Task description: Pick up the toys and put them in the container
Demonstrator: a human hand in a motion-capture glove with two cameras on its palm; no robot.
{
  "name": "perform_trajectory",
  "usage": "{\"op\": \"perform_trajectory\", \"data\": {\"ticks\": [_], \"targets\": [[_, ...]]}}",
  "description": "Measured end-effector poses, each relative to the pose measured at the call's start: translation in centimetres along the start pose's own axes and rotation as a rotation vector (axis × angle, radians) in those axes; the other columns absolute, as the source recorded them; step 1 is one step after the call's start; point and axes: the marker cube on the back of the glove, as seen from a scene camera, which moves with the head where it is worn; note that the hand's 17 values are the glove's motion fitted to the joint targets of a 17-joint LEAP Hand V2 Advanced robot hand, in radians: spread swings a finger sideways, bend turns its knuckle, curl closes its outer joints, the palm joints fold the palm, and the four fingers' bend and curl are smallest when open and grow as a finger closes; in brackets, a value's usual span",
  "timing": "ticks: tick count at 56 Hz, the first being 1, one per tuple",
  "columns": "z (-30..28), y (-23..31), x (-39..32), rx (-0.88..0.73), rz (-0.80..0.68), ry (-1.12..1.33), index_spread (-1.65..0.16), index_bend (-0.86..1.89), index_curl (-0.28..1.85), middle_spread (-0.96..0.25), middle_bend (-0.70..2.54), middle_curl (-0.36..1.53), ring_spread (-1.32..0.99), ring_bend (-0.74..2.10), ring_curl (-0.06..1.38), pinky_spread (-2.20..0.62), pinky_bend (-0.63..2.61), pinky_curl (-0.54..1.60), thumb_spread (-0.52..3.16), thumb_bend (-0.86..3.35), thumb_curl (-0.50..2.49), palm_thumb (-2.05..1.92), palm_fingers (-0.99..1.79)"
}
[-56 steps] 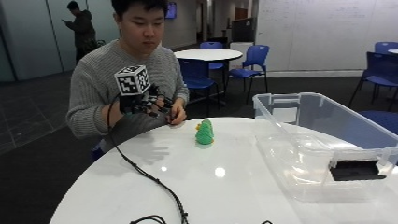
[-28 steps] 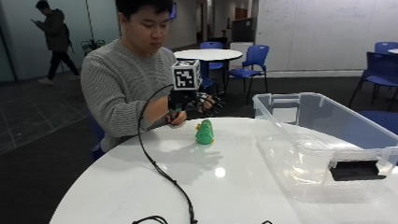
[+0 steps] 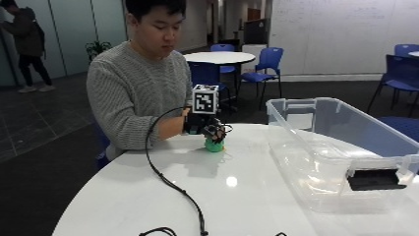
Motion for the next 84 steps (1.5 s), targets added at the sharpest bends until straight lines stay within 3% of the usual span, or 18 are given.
{"op": "perform_trajectory", "data": {"ticks": [20,27,32,36,40,51,60,70,79,84], "targets": [[-2.1,-0.3,0.0,0.017,-0.052,-0.001,-0.41,0.17,0.24,-0.35,0.48,0.47,-0.45,0.94,0.38,-0.44,0.90,0.37,1.39,0.10,0.39,0.49,0.98],[-10.7,-1.5,3.9,0.131,-0.210,0.066,-0.40,0.16,0.24,-0.35,0.47,0.48,-0.45,0.92,0.38,-0.45,0.89,0.37,1.39,0.10,0.39,0.51,0.99],[-18.7,-3.6,6.4,0.249,0.022,0.048,-0.40,0.15,0.24,-0.35,0.45,0.49,-0.44,0.91,0.39,-0.45,0.88,0.37,1.40,0.09,0.40,0.53,1.00],[-23.5,-3.4,5.6,0.305,-0.199,-0.025,-0.40,0.15,0.24,-0.35,0.45,0.50,-0.44,0.91,0.39,-0.45,0.88,0.37,1.40,0.09,0.40,0.53,1.00],[-25.6,-5.1,6.2,0.330,-0.081,0.035,-0.40,0.15,0.24,-0.35,0.44,0.50,-0.44,0.91,0.39,-0.45,0.87,0.37,1.40,0.08,0.40,0.53,1.00],[-26.2,-11.0,7.2,0.294,-0.070,0.093,-0.40,0.15,0.23,-0.35,0.42,0.52,-0.44,0.90,0.40,-0.45,0.85,0.37,1.40,0.06,0.40,0.54,1.00],[-25.5,-20.6,11.0,0.264,0.011,0.256,-0.40,0.15,0.23,-0.36,0.42,0.54,-0.44,0.88,0.40,-0.45,0.84,0.37,1.41,0.04,0.40,0.53,0.99],[-24.0,-31.5,10.9,0.154,0.121,0.090,-0.40,0.15,0.22,-0.37,0.41,0.55,-0.44,0.86,0.41,-0.44,0.82,0.37,1.43,0.03,0.39,0.53,0.97],[-21.6,-34.5,10.6,0.097,0.107,0.063,-0.40,0.15,0.22,-0.37,0.39,0.56,-0.44,0.85,0.41,-0.44,0.82,0.36,1.44,0.02,0.38,0.53,0.96],[-19.8,-35.5,10.3,0.060,0.193,0.056,-0.40,0.15,0.21,-0.38,0.38,0.57,-0.44,0.85,0.41,-0.44,0.82,0.36,1.45,0.01,0.37,0.54,0.96]]}}
